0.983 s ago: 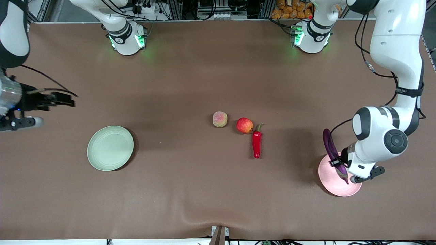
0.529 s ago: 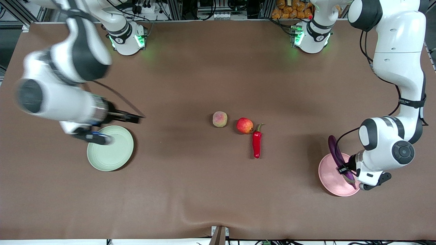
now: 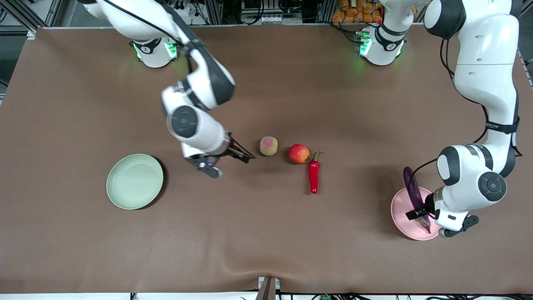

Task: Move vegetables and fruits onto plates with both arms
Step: 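Lower the eggplant onto the pink plate while the right gripper reaches the peach, then carry the peach to the green plate while the left gripper grasps the chili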

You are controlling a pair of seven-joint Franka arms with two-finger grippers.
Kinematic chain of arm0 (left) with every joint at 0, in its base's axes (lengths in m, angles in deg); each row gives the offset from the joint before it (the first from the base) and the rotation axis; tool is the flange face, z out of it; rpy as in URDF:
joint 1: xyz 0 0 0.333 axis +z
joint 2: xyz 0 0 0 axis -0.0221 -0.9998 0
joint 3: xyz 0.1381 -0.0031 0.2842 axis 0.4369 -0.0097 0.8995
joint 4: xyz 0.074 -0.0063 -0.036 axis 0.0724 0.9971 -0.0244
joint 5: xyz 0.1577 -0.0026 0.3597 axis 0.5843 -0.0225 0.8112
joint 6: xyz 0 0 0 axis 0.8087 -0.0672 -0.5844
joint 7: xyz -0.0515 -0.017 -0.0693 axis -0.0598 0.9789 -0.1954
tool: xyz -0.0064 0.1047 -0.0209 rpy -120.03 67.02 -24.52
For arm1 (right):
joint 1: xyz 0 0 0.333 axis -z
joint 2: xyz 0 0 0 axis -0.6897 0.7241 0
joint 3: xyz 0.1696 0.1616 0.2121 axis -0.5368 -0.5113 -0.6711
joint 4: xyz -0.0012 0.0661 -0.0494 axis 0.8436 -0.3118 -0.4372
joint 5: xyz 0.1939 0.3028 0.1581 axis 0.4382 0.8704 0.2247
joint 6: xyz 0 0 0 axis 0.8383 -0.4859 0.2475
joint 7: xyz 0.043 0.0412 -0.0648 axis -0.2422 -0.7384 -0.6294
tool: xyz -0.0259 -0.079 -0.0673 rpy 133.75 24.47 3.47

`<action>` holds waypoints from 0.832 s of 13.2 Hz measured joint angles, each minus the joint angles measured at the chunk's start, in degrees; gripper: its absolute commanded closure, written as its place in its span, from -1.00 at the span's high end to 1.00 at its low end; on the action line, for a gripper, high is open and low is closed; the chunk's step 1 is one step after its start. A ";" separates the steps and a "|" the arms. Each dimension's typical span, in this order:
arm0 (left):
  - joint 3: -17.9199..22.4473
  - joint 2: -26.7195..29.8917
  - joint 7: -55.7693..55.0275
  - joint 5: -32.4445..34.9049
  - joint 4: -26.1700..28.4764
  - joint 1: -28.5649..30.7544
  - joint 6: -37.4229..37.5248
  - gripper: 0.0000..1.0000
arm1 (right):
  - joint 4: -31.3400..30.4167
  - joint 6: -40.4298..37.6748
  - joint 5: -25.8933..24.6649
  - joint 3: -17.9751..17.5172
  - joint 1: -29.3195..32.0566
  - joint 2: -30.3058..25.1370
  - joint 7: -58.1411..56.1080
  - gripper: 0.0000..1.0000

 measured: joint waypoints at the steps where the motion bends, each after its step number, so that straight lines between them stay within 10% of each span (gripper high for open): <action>1: -1.10 0.72 -1.49 0.00 -0.15 -0.28 0.82 1.00 | 0.00 3.07 0.00 0.00 -1.46 1.91 1.95 1.00; 8: -5.09 0.91 -13.54 0.00 0.80 -12.53 1.11 1.00 | -0.05 11.80 0.00 0.14 -8.07 9.44 6.04 1.00; 11: -5.12 0.16 -16.96 0.01 0.96 -17.75 -0.89 0.90 | -0.82 11.62 -0.03 0.21 -9.66 10.03 6.92 -0.90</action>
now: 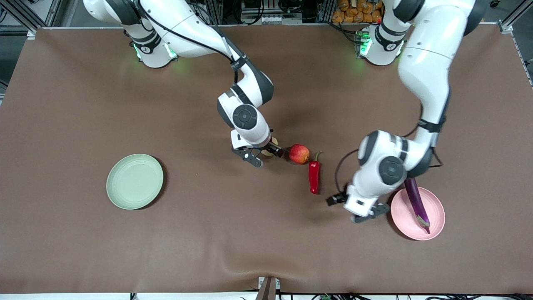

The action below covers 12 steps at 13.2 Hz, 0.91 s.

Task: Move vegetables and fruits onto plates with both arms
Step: 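Carry the peach to the green plate while the left gripper grasps the chili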

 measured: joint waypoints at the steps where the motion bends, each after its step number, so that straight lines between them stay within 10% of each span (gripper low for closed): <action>1: 0.06 -0.29 -0.42 0.01 0.01 -1.14 -0.54 0.89 | -0.20 -0.17 -0.03 0.07 -0.13 0.02 0.00 -1.00; 6: 0.09 -1.60 -1.45 0.01 1.60 -5.02 -3.28 0.78 | 1.91 -11.12 -0.33 1.83 2.62 -1.64 -4.46 -1.00; 12: 0.09 -1.90 -1.66 0.02 4.99 -6.07 -3.66 -0.99 | 3.77 -33.73 -2.80 3.19 20.94 -15.08 -25.80 -1.00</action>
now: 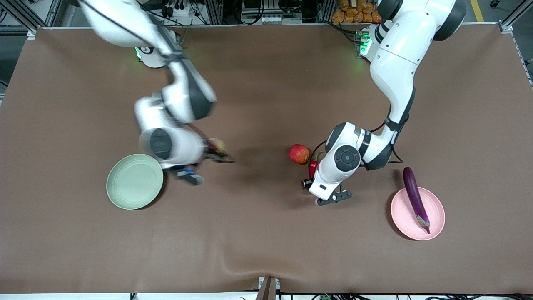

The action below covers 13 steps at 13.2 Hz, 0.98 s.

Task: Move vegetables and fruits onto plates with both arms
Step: 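Carry the peach to the green plate while the left gripper grasps the chili, then release the peach on the green plate while the left gripper lifts the chili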

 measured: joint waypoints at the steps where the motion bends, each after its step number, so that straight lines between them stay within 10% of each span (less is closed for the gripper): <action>1: 0.05 0.02 0.00 0.01 0.31 0.00 0.01 -1.00 | -0.32 -0.67 -2.85 0.07 2.72 -1.06 -3.03 -1.00; 13: 1.15 11.70 8.01 0.07 0.08 10.13 10.03 -1.00 | -15.86 18.49 -7.60 0.17 22.73 0.57 -33.26 -1.00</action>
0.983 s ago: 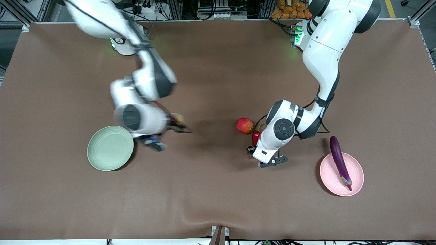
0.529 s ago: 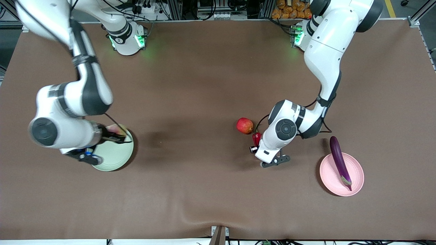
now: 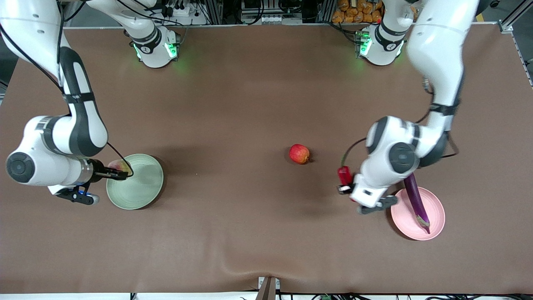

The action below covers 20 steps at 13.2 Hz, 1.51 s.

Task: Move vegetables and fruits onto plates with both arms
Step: 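Release the peach on the green plate while the left gripper lifts the chili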

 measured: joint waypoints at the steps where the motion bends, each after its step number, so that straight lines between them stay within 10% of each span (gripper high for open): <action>1: 0.01 0.57 1.26 0.00 0.05 1.40 0.47 -1.00 | -2.19 3.06 0.00 -0.18 -0.01 0.24 -0.02 -1.00; 2: 0.02 0.84 2.51 0.00 0.09 2.66 0.68 -1.00 | -4.21 5.68 0.00 -0.47 -0.04 0.50 -0.02 -1.00; 3: 0.04 0.89 3.53 0.00 0.11 3.62 0.70 -1.00 | -5.60 7.38 0.00 -0.66 -0.06 0.72 -0.02 -0.44; 4: 0.06 0.91 4.80 0.00 0.11 4.64 0.73 -1.00 | -6.53 8.43 0.00 -0.77 -0.06 0.94 -0.02 0.99; 8: 0.17 1.94 12.66 0.01 0.11 11.83 3.14 -1.00 | -6.32 7.99 0.00 -0.76 -0.03 0.75 0.00 1.00; 14: 0.10 3.28 21.78 0.01 0.12 22.57 5.82 -1.00 | 9.06 -16.26 9.26 -1.56 -1.06 -2.28 1.78 1.00; 20: -0.77 4.90 22.31 0.01 0.04 23.18 6.24 -1.00 | 10.40 -6.67 12.01 -2.64 -18.97 -1.93 35.96 1.00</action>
